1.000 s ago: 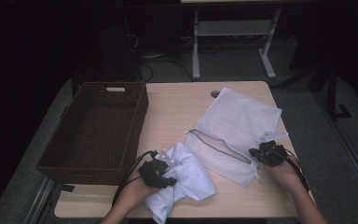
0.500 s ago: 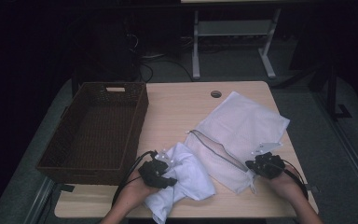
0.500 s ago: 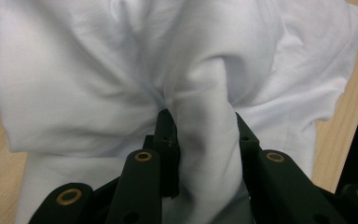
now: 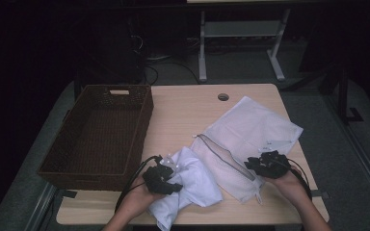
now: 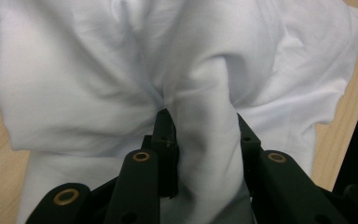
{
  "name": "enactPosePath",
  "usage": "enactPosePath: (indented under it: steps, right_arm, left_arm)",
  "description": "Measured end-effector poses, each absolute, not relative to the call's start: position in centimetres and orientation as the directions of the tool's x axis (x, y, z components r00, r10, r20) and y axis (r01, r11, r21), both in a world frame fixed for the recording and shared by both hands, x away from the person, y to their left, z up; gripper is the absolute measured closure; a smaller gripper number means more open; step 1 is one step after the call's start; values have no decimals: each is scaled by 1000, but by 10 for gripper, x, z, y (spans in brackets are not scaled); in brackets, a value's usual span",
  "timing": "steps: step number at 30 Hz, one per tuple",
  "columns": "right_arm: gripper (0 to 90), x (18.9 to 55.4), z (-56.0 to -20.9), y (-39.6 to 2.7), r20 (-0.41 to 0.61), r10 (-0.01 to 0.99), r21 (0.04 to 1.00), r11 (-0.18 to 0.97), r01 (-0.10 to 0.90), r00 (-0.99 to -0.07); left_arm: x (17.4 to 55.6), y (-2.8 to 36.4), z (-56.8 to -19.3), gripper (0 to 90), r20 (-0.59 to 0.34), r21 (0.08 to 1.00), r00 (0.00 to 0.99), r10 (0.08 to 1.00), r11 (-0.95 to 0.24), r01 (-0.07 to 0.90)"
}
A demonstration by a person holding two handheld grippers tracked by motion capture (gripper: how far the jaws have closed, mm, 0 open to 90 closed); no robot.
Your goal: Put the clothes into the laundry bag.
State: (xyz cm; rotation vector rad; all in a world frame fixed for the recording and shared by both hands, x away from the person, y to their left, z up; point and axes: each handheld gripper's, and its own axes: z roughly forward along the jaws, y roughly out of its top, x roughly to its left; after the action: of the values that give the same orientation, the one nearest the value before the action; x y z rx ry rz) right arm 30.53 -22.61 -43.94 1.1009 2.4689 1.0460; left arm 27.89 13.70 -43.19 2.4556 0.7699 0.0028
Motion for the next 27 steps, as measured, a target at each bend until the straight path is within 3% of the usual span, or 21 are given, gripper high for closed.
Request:
enactPosePath:
  steps: [3,18,27]
  right_arm:
    - [637,315,-440,-215,66,719,706,456,542,-692]
    - [585,353,-464,-177,66,718,706,457,541,-693]
    - [658,353,-472,-182,47,720,698,473,538,-692]
  left_arm:
    - [278,138,-432,693,-159,517,839,520,-680,520]
    - [279,139,-435,695,-163,517,841,516,-682,518]
    - [279,140,-435,695,-169,514,843,511,-684,518]
